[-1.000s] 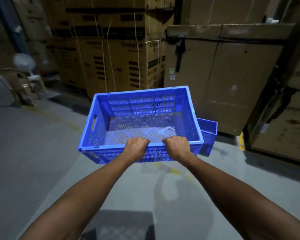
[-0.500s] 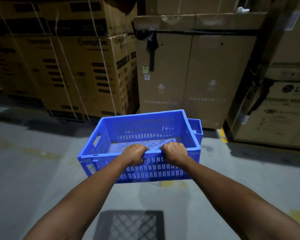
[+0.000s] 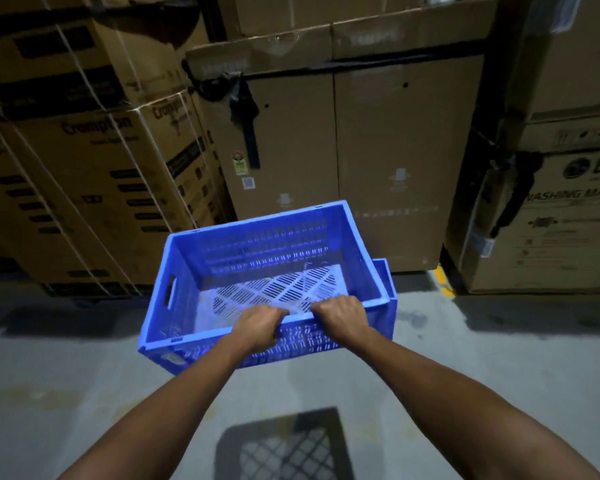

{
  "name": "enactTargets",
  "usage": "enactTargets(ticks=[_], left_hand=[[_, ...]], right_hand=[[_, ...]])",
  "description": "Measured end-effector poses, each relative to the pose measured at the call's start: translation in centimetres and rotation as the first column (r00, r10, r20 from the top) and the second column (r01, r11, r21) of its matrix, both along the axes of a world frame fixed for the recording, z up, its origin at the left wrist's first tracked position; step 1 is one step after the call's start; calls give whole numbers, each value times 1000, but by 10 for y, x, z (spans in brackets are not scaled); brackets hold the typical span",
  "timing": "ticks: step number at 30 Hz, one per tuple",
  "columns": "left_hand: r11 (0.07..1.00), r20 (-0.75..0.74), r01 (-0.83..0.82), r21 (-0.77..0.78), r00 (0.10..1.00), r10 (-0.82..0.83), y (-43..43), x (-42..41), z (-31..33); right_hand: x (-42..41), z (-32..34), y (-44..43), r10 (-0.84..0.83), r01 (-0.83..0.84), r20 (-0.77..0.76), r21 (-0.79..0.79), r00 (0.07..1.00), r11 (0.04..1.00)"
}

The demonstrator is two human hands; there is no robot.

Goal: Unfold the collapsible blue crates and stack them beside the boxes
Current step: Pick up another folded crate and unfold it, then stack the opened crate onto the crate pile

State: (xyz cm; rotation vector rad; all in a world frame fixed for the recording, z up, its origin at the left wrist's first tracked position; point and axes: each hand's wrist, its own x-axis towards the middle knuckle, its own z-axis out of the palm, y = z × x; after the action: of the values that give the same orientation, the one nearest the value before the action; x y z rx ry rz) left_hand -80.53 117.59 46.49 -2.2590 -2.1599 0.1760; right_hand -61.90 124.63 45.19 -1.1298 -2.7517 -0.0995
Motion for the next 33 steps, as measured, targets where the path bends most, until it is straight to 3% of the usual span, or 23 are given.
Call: enactTargets(ticks=[7,12,21,33], left_hand=[[999,-106,52,-4,993,-53,86,3,12],[998,-82,-44,47,995,48,134,-5,4],[996,-58,23,86,998,-18,212,-41,5],[997,-74,68,-25,995,-70,357,-168,-30]], right_hand=[[7,6,85,-19,23,-33,133,999,991],[-4,8,130,-24,32,-54,148,998,988],[-38,13,202,-41,41,-10,57,999,998],[-168,-24,324,-187,191,53,-94,981,977]])
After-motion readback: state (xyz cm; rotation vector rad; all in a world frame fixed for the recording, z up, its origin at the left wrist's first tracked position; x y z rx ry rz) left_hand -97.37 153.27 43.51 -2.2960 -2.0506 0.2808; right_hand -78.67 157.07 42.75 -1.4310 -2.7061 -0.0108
